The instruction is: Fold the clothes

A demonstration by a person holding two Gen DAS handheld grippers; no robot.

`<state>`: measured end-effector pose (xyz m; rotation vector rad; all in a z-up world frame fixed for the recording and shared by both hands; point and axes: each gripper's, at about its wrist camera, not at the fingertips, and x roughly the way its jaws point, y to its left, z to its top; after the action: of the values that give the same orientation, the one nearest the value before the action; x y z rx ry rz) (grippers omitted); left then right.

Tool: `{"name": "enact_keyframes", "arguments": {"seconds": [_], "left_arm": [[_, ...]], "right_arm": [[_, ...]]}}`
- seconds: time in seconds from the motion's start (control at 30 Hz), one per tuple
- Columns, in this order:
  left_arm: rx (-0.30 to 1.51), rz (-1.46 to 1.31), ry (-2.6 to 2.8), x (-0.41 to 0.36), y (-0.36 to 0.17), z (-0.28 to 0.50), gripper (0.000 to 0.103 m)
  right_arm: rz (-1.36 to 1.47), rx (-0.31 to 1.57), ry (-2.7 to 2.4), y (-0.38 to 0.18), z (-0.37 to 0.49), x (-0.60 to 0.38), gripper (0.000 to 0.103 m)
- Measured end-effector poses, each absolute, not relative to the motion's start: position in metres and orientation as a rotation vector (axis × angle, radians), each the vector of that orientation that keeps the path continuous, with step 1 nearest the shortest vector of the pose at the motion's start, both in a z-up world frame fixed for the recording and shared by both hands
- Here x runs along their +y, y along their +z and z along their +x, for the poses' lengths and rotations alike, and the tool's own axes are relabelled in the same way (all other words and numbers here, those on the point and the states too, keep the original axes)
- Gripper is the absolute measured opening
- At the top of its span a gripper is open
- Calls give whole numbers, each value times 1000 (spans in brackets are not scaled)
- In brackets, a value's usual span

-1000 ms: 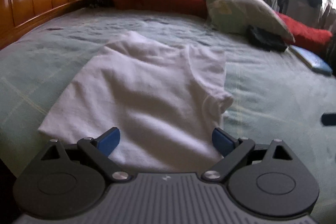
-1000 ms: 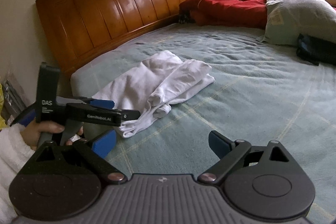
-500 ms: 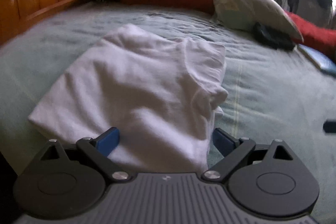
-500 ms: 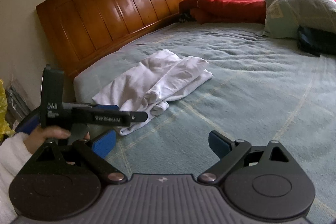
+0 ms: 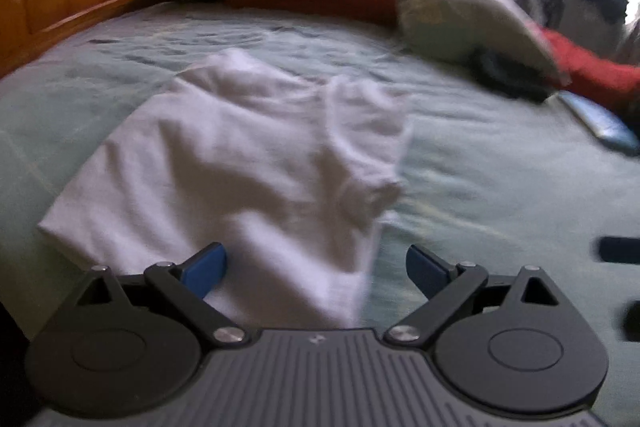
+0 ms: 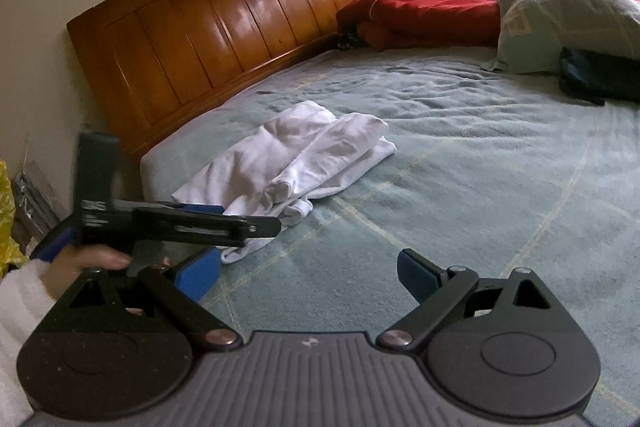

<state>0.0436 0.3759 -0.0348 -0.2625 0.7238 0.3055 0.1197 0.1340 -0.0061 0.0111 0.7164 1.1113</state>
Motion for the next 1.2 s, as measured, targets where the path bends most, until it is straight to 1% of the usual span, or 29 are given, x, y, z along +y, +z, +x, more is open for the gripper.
{"name": "enact_keyframes", "arguments": {"seconds": [0.2, 0.4, 0.47, 0.5, 0.57, 0.7, 0.8, 0.9, 1.03, 1.1, 1.13, 1.2], "left_arm": [[680, -262, 364, 392, -15, 13, 97], [671, -322, 456, 437, 2, -14, 97], [655, -374, 468, 454, 6, -20, 97], [649, -396, 468, 461, 7, -21, 97], [622, -438, 452, 472, 7, -22, 97], [570, -492, 358, 481, -1, -12, 97], [593, -546, 292, 490, -22, 10, 97], [695, -547, 348, 503, -45, 32, 94], [629, -493, 339, 492, -25, 18, 97], [640, -464, 347, 486, -20, 15, 97], [646, -450, 352, 484, -18, 13, 97], [667, -429, 353, 481, -18, 11, 97]], "right_arm": [[-60, 686, 1128, 0, 116, 151, 97], [-176, 611, 1221, 1, 125, 207, 96], [-206, 581, 1257, 1, 131, 237, 89], [-222, 566, 1273, -1, 132, 252, 88], [-256, 539, 1305, -5, 136, 282, 80], [-391, 568, 1313, -31, 144, 321, 78], [-449, 554, 1306, -46, 148, 311, 77], [-405, 589, 1293, -40, 153, 292, 77], [-351, 593, 1351, -29, 133, 264, 74], [-351, 581, 1410, -27, 115, 254, 73], [-405, 527, 1426, -28, 100, 254, 72], [-568, 411, 1437, -35, 72, 261, 65]]}}
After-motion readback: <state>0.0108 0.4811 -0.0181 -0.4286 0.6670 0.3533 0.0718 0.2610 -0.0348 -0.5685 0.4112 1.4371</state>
